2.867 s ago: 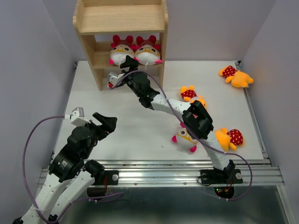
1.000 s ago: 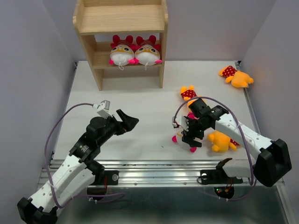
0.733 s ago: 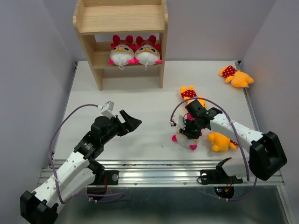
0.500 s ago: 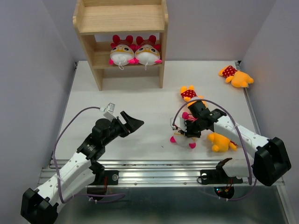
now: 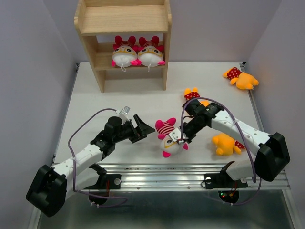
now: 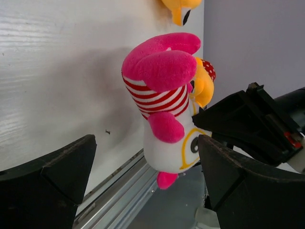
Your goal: Place and organize the stuffed toys onto the shelf
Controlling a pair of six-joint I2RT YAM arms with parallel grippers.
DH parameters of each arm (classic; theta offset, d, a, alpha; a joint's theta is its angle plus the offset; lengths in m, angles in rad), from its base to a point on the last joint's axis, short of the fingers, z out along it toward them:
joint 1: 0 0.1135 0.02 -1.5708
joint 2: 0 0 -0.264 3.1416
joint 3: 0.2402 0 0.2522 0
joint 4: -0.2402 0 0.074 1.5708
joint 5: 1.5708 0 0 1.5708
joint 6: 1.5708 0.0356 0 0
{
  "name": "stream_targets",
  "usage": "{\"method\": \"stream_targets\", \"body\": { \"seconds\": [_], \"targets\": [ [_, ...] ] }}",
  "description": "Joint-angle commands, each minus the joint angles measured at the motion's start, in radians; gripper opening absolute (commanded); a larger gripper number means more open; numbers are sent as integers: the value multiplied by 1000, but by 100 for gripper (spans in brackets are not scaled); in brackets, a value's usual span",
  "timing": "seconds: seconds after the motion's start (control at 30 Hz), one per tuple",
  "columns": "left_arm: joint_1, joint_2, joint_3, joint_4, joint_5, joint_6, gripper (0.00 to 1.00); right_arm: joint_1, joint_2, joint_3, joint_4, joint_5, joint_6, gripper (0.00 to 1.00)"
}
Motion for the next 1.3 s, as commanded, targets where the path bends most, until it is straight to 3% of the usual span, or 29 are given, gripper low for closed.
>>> {"method": "stream_targets", "body": {
  "seconds": [0.0, 0.33, 0.63, 0.73, 0.83, 0.87, 0.97, 1.13, 1.27],
  "targets": [
    [-2, 52, 67, 100, 111, 17, 98, 88, 26, 90, 39, -80, -40, 1],
    [-6, 136, 79, 117, 167, 26, 94, 143, 111, 231, 106, -73, 7, 2],
    [-9, 182, 105, 146, 198, 24, 58, 153, 115, 220, 142, -66, 38, 2],
    [-8, 191, 111, 150, 199, 24, 51, 153, 111, 214, 150, -56, 46, 2],
    [-8, 199, 117, 155, 202, 23, 29, 153, 106, 200, 164, -50, 59, 2],
    [-8, 201, 119, 155, 202, 21, 29, 153, 106, 200, 168, -51, 64, 2],
    [-9, 204, 119, 155, 201, 15, 0, 153, 102, 193, 187, -53, 82, 3],
    [-8, 192, 105, 156, 181, -9, 0, 153, 100, 191, 213, -51, 150, 11],
    [-6, 155, 79, 156, 136, -52, 0, 153, 88, 182, 251, -53, 210, 31]
  ]
}}
